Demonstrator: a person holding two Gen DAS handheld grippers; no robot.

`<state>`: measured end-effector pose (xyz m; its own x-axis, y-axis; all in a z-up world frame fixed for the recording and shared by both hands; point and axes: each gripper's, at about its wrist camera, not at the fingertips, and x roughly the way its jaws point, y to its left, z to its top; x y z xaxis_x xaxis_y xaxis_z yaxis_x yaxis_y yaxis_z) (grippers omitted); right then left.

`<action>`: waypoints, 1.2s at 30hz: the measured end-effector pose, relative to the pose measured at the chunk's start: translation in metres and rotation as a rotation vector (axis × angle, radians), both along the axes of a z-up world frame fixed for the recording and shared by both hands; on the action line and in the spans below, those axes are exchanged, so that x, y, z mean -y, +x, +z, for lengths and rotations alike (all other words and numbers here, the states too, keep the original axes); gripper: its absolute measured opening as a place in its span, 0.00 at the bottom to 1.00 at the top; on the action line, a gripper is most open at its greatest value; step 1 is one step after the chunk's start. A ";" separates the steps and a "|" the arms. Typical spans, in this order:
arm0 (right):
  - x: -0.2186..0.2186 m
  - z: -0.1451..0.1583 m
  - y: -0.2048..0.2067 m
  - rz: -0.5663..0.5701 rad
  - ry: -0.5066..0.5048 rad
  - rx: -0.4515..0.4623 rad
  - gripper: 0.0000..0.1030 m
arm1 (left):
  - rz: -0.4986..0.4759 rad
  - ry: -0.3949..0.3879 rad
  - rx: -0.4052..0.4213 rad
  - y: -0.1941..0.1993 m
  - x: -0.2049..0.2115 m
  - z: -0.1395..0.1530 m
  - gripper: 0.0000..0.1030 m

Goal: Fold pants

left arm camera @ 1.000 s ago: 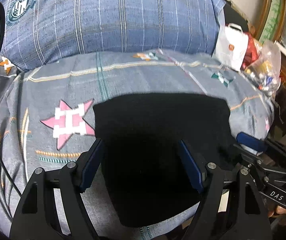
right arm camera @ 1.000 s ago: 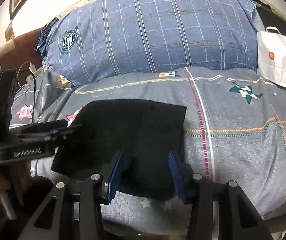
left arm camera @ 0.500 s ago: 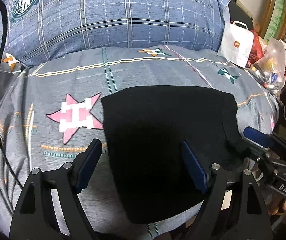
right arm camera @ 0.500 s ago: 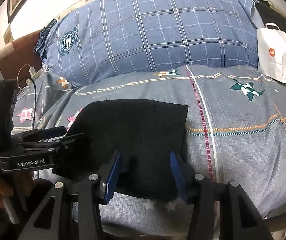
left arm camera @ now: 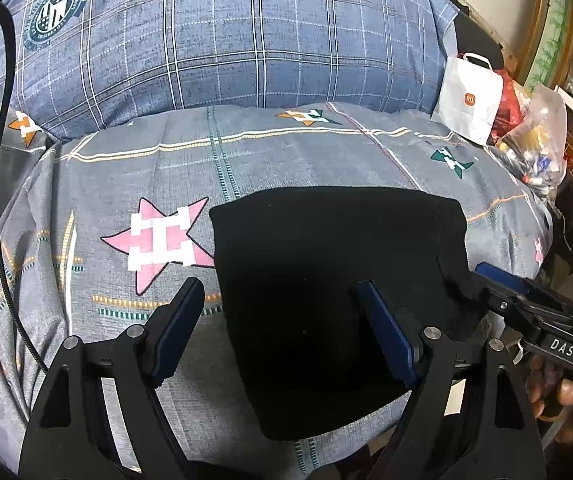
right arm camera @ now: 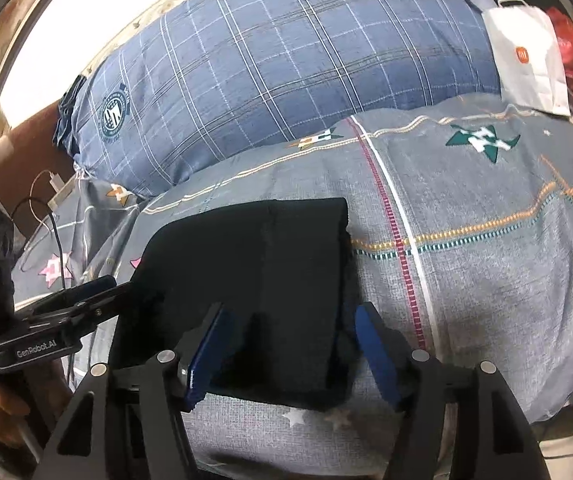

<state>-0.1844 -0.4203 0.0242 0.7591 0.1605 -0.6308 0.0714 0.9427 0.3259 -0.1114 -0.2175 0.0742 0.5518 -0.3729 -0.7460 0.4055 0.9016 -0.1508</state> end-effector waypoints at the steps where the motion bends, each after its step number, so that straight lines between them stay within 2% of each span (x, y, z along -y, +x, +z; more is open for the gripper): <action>1: 0.001 -0.002 0.000 0.001 0.012 -0.002 0.62 | 0.001 -0.007 -0.002 0.001 -0.002 0.001 0.79; 6: 0.006 -0.012 0.009 0.011 0.042 -0.036 0.64 | 0.003 -0.017 -0.009 0.003 -0.006 0.000 0.79; 10: 0.010 -0.020 0.015 0.028 0.075 -0.048 0.64 | -0.012 -0.064 -0.028 0.006 -0.011 -0.003 0.79; 16: 0.013 -0.025 0.022 0.061 0.101 -0.046 0.66 | -0.037 -0.145 -0.114 0.015 -0.016 -0.017 0.79; 22: 0.015 -0.031 0.028 0.085 0.141 -0.036 0.69 | -0.062 -0.157 -0.160 0.022 -0.011 -0.030 0.80; 27: 0.008 -0.032 0.034 0.103 0.107 -0.025 0.77 | -0.065 -0.176 -0.197 0.031 -0.009 -0.038 0.81; 30: -0.002 -0.031 0.037 0.113 0.049 -0.024 0.79 | -0.057 -0.180 -0.191 0.033 -0.007 -0.040 0.83; 32: -0.003 -0.031 0.036 0.111 0.039 -0.015 0.76 | -0.056 -0.175 -0.179 0.032 -0.004 -0.040 0.85; 36: -0.002 -0.026 0.029 0.090 0.057 0.011 0.54 | -0.082 -0.191 -0.157 0.026 -0.004 -0.035 0.81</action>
